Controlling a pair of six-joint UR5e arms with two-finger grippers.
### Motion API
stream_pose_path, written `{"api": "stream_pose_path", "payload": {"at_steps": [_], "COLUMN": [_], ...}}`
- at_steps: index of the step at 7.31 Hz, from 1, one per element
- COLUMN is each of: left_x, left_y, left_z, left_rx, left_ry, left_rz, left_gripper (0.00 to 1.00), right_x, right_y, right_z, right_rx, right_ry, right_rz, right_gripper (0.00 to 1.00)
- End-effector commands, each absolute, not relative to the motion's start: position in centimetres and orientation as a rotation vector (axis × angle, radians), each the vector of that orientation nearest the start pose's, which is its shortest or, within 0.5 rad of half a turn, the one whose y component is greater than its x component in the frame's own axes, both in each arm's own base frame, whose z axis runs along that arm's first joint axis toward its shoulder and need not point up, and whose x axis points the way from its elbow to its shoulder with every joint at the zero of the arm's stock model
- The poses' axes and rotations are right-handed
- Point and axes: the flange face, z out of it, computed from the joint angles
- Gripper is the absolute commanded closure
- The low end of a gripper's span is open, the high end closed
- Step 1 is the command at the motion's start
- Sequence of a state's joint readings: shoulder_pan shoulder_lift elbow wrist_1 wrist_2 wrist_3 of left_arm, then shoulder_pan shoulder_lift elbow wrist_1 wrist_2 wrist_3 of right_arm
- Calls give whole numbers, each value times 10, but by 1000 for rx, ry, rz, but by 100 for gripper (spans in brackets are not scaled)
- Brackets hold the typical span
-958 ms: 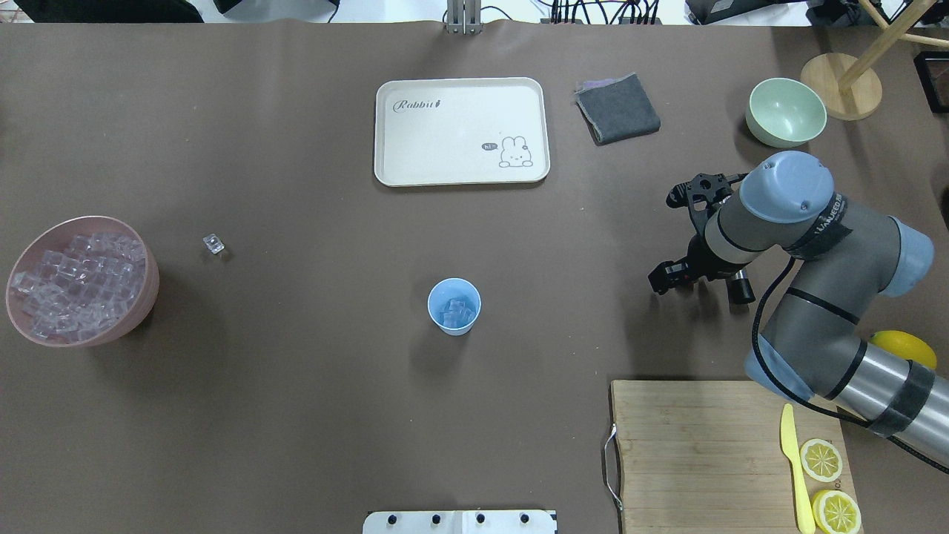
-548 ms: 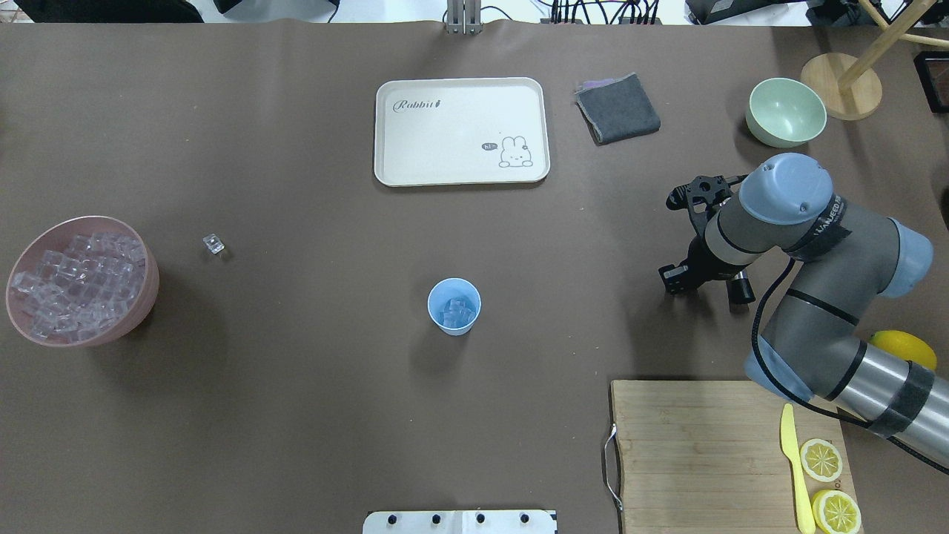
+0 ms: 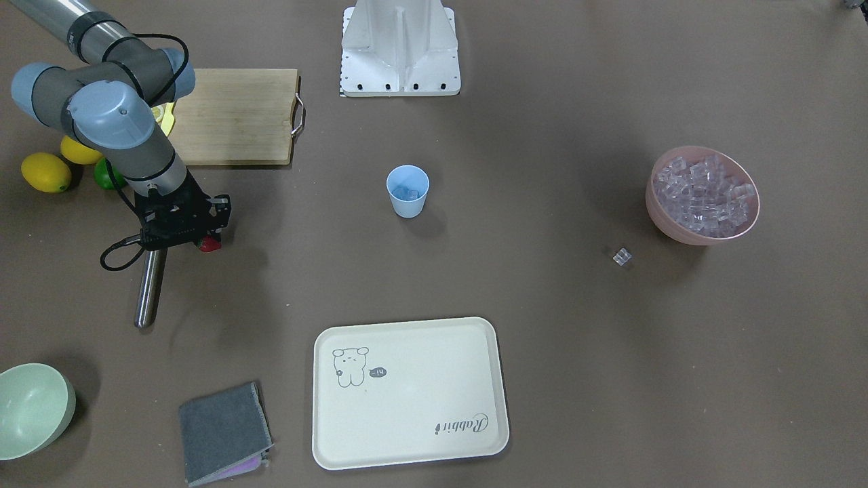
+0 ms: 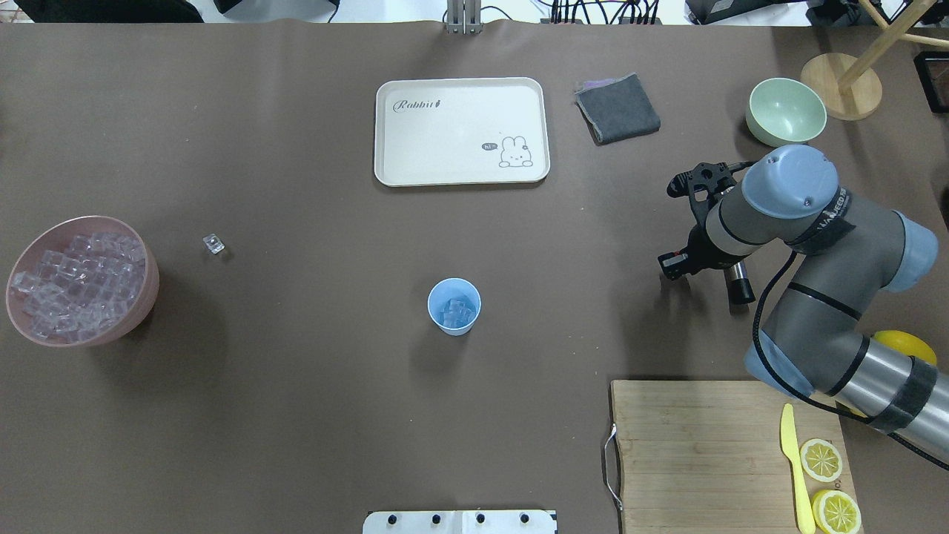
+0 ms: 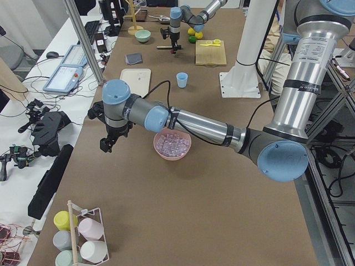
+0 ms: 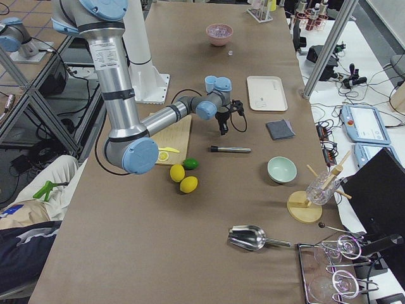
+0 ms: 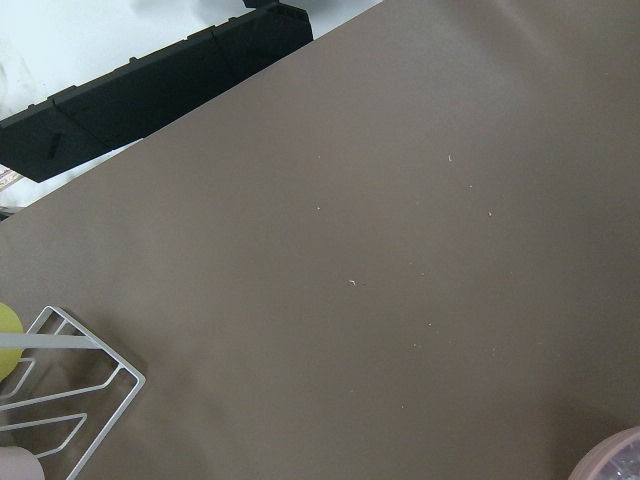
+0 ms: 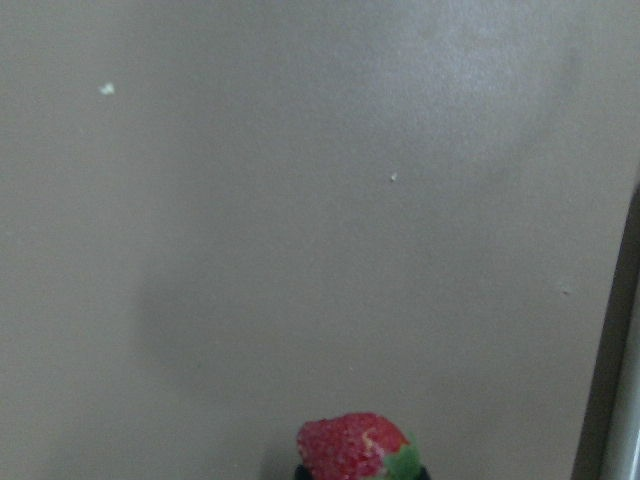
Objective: Mash ice and strawberries in cup
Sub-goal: 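Carry the strawberry with the right gripper over the blue cup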
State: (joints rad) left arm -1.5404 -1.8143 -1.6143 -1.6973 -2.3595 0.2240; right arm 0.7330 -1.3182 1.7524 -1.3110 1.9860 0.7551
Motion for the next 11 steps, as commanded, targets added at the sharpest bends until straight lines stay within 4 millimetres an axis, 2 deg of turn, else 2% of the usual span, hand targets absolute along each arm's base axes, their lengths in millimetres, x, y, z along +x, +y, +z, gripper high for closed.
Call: {"api": "stream_pose_path", "payload": {"at_steps": [1,3,6,9,11], "left_x": [-43,-42,-37,-29,-29], "left_y": [-601,-601,-603,-606,-607], "left_z": [486,490,492,492,492], "left_rx": [469,461,450,444,447], "left_ry": [745,749,754,759,758], "left_rz": [404,402,401,411,415], "left_gripper": [4,3,3,3,3], "right_x": [-371,-385,-414,-462,-496], "right_y": [-473,-485,-480,-447,-413], "right_z": [368,307,245,201,175], "right_rx": [263,322,396,474,497], "right_ry": [-837,-902,-955,-982,-1011], "right_rz": [-211,-209,-226,-271,-294], "right_gripper": [100,100,100,100,100]}}
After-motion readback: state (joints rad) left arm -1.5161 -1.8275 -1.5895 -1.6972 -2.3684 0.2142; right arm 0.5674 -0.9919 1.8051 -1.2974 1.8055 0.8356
